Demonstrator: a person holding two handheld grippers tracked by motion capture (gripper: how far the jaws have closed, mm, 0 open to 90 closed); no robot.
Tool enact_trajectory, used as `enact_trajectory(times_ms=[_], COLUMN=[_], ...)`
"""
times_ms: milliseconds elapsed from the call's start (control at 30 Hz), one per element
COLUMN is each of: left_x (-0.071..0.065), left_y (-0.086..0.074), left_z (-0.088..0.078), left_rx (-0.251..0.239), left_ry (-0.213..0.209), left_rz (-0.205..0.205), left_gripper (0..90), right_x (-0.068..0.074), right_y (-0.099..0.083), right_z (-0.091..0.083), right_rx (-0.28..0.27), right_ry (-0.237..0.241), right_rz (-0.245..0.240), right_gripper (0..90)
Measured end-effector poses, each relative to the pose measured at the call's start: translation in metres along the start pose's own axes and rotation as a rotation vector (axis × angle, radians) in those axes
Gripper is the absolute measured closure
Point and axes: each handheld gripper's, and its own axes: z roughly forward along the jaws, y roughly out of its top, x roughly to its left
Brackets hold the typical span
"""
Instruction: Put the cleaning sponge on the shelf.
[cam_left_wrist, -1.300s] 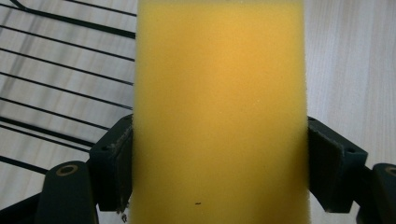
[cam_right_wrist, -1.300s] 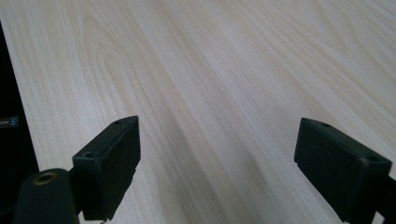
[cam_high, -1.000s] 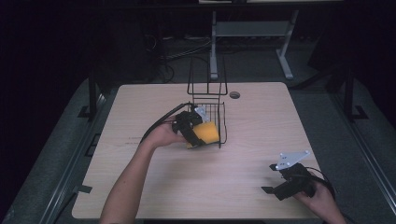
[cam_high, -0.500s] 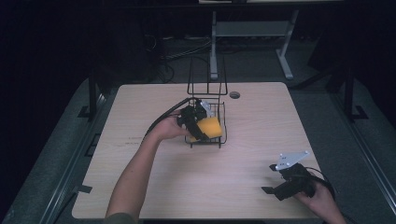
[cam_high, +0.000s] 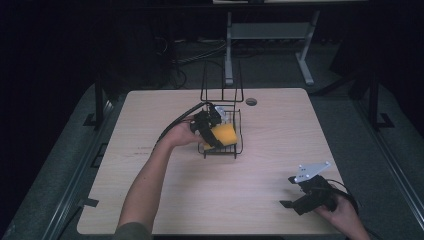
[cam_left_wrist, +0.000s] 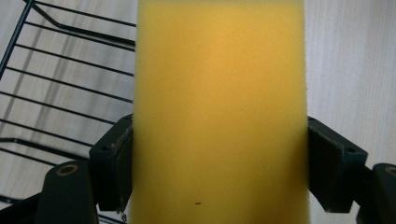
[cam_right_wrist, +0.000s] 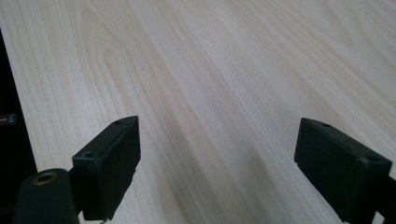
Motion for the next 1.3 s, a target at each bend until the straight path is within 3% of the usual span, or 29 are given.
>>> enact_trajectory(times_ms=[333,433,533,733,933,1300], left_x=[0.009,0.011,0.014,0.013,0.016,0.016], left_y=[0.01,0.01,0.008,0.009,0.006,0.004], left_z=[0.007,0.008,0.013,0.018,0.02,0.015], left_rx=[0.007,-0.011,0.024,0.027,0.031,-0.011], left_ry=[0.017,0.015,0.008,0.003,-0.004,-0.002], left_rz=[0.015,0.012,0.013,0.026,0.011,-0.009], left_gripper=[22.0,21.9,22.0,21.8,19.8,16.4], right_x=[-0.001,-0.001,-0.001,-0.001,-0.001,0.0], right_y=[-0.001,-0.001,-0.001,-0.001,-0.002,-0.002], right_z=[0.0,0.0,0.0,0.001,0.001,0.002], right_rx=[0.002,0.002,0.004,0.007,0.006,0.01], right_ry=[-0.002,-0.002,-0.002,-0.001,0.0,0.001], right_rz=[-0.001,-0.003,-0.005,-0.005,-0.005,-0.004], right_gripper=[14.2,14.2,14.2,14.1,14.0,14.0])
